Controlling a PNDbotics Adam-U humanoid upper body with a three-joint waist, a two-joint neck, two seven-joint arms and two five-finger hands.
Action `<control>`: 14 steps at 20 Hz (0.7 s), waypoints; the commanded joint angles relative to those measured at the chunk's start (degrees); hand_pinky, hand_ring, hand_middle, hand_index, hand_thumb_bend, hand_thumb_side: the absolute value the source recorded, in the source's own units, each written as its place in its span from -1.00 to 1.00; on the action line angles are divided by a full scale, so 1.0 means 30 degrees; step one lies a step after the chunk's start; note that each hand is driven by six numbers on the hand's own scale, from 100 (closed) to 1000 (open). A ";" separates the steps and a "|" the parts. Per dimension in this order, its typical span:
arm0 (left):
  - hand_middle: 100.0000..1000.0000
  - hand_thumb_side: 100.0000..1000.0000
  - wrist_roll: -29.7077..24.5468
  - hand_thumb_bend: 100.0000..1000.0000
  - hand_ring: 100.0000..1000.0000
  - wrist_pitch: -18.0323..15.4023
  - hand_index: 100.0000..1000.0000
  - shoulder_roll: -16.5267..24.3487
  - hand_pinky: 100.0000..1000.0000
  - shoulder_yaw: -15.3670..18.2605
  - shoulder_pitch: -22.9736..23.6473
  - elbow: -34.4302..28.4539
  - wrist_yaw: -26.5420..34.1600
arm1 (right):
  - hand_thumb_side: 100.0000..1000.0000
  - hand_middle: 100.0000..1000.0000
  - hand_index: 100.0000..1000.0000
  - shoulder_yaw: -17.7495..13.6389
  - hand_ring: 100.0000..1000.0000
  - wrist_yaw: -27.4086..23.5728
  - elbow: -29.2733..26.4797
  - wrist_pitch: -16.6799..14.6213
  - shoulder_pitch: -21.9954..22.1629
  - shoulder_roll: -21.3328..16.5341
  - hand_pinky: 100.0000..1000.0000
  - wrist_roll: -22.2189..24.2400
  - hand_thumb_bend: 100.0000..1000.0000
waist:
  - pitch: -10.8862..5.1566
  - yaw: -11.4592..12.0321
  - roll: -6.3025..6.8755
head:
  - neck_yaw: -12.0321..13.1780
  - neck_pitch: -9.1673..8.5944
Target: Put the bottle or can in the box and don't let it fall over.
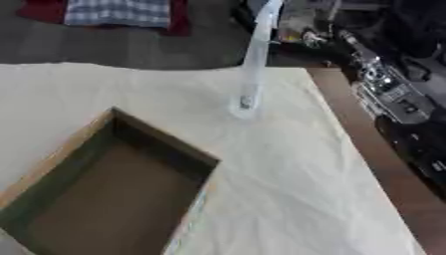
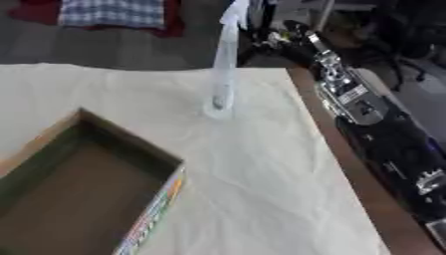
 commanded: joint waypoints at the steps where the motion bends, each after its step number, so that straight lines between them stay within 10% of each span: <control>1: 1.00 0.02 -0.0109 -0.18 1.00 0.0003 0.42 0.0153 1.00 -0.0039 -0.0304 -0.0278 0.0057 | 0.06 1.00 0.95 -0.0224 1.00 -0.0653 -0.0707 0.0173 -0.0396 -0.0200 1.00 0.0437 -1.00 | -0.0318 0.0036 0.0042 | -0.0016 0.0017; 14: 1.00 0.01 -0.0090 -0.18 1.00 0.0176 0.42 -0.0127 1.00 -0.0005 -0.0278 -0.0271 0.0181 | -0.06 1.00 0.95 -0.0161 1.00 -0.3012 -0.4172 0.1678 -0.0442 -0.0440 1.00 0.1532 -1.00 | -0.0323 0.0261 -0.0053 | -0.0608 0.0273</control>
